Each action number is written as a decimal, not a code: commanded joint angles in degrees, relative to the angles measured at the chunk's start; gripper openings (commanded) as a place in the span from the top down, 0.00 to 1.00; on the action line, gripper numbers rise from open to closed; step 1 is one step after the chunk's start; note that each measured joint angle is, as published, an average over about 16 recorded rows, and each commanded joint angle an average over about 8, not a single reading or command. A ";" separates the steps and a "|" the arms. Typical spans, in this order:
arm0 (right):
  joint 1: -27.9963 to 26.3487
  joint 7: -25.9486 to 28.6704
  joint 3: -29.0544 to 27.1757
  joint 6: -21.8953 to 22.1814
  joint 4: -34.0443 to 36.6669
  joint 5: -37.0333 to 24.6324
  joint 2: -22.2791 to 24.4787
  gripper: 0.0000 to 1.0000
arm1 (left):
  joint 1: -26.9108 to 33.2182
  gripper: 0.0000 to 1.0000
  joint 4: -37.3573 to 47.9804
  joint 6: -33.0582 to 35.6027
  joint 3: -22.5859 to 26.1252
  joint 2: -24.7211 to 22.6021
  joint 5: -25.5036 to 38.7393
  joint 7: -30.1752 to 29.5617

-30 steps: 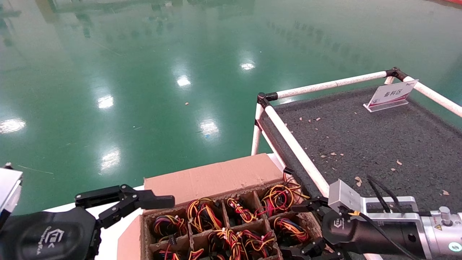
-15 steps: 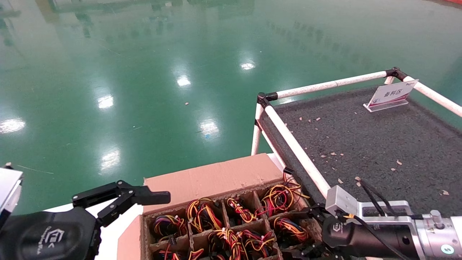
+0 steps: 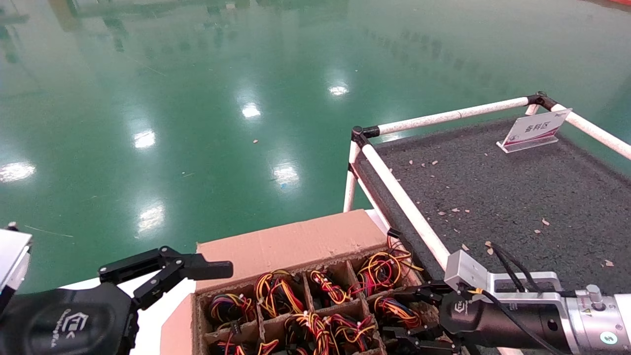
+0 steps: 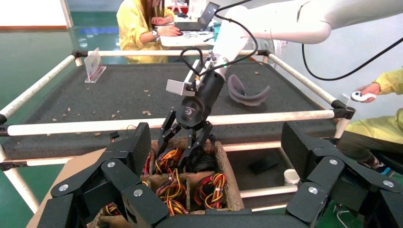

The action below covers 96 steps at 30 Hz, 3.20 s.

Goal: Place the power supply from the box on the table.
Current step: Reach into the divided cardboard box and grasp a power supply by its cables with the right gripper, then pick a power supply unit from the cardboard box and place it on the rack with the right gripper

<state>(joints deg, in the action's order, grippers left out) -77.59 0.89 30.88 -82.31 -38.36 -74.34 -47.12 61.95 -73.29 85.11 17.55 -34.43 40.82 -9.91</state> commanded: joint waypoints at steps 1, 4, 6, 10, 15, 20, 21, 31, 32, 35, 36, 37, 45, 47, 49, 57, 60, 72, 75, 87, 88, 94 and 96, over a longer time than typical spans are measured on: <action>0.12 0.02 -0.01 0.29 -0.02 -0.07 0.02 1.00 | 0.00 0.00 0.00 0.00 0.00 0.00 0.00 0.00; 0.53 0.15 -0.05 0.79 -0.24 -0.07 -0.04 1.00 | 0.00 0.00 0.00 -0.01 0.01 0.01 -0.01 0.01; 0.84 0.36 -0.11 1.19 -0.39 0.02 -0.14 1.00 | 0.00 0.00 0.00 -0.01 0.02 0.01 -0.01 0.01; 1.40 0.98 -0.33 2.03 -0.79 0.38 -0.44 1.00 | 0.01 0.00 0.00 -0.01 0.03 0.01 -0.02 0.01; 2.04 1.89 -0.57 2.29 -1.59 1.03 -0.63 1.00 | 0.01 0.00 0.00 -0.02 0.04 0.02 -0.03 0.02; 2.74 2.88 -0.74 1.91 -2.65 1.72 -0.34 1.00 | 0.01 0.00 0.00 -0.02 0.05 0.02 -0.04 0.03; 2.85 3.08 -0.78 1.87 -2.84 1.83 -0.24 1.00 | 0.01 0.00 0.00 -0.02 0.05 0.02 -0.04 0.03; 2.84 5.85 -1.56 2.05 -4.96 2.88 1.33 1.00 | 0.02 0.00 0.00 -0.03 0.08 0.03 -0.05 0.04; 2.63 6.29 -1.73 1.92 -5.32 3.16 1.55 1.00 | 0.02 0.00 0.00 -0.03 0.08 0.03 -0.06 0.04; 1.69 7.89 -2.28 1.30 -6.79 4.01 2.43 1.00 | 0.02 0.00 0.00 -0.04 0.09 0.04 -0.06 0.04; 1.32 8.46 -2.49 1.03 -7.39 4.33 2.79 1.00 | 0.02 0.00 0.00 -0.04 0.09 0.04 -0.06 0.04; 0.89 9.10 -2.73 0.73 -8.08 4.69 3.21 1.00 | 0.02 0.00 0.00 -0.04 0.09 0.04 -0.06 0.05; -4.23 15.57 -5.56 -1.65 -13.78 8.65 7.38 1.00 | 0.03 0.00 0.00 -0.05 0.11 0.05 -0.08 0.06; -6.26 17.31 -6.29 -2.16 -14.69 9.46 8.33 1.00 | 0.03 0.00 0.00 -0.05 0.12 0.05 -0.08 0.06; -8.83 18.79 -6.93 -2.58 -15.09 9.92 9.02 1.00 | 0.03 0.00 0.00 -0.05 0.12 0.05 -0.08 0.06; -22.98 17.90 -7.04 -2.69 -7.85 6.19 6.91 1.00 | 0.03 0.00 0.00 -0.06 0.14 0.06 -0.10 0.07; -28.57 14.79 -6.18 -1.26 -1.50 3.10 4.16 1.00 | 0.03 0.00 0.00 -0.06 0.15 0.06 -0.10 0.07; -39.12 3.36 -3.80 18.51 23.09 -5.81 -8.58 1.00 | 0.04 0.00 0.00 -0.07 0.18 0.07 -0.12 0.09; -39.45 1.40 -3.77 22.30 26.94 -6.20 -10.99 1.00 | 0.04 0.00 0.00 -0.08 0.18 0.07 -0.12 0.09; -37.85 -4.69 -4.31 33.07 35.51 -5.89 -16.68 1.00 | 0.05 0.00 0.00 -0.09 0.21 0.08 -0.14 0.10; -37.67 -5.01 -4.40 33.44 35.80 -5.76 -17.00 1.00 | 0.05 0.00 0.00 -0.09 0.21 0.09 -0.14 0.11; -36.45 -6.32 -5.07 34.55 37.00 -4.80 -18.66 1.00 | 0.05 0.00 0.00 -0.10 0.23 0.09 -0.15 0.11; -35.99 -6.58 -5.28 34.92 37.32 -4.50 -19.12 1.00 | 0.05 0.00 0.00 -0.10 0.23 0.09 -0.16 0.11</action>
<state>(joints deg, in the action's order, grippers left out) -113.58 -5.54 25.63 -47.10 -1.11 -78.88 -66.24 62.01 -73.29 85.01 17.78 -34.34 40.66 -9.80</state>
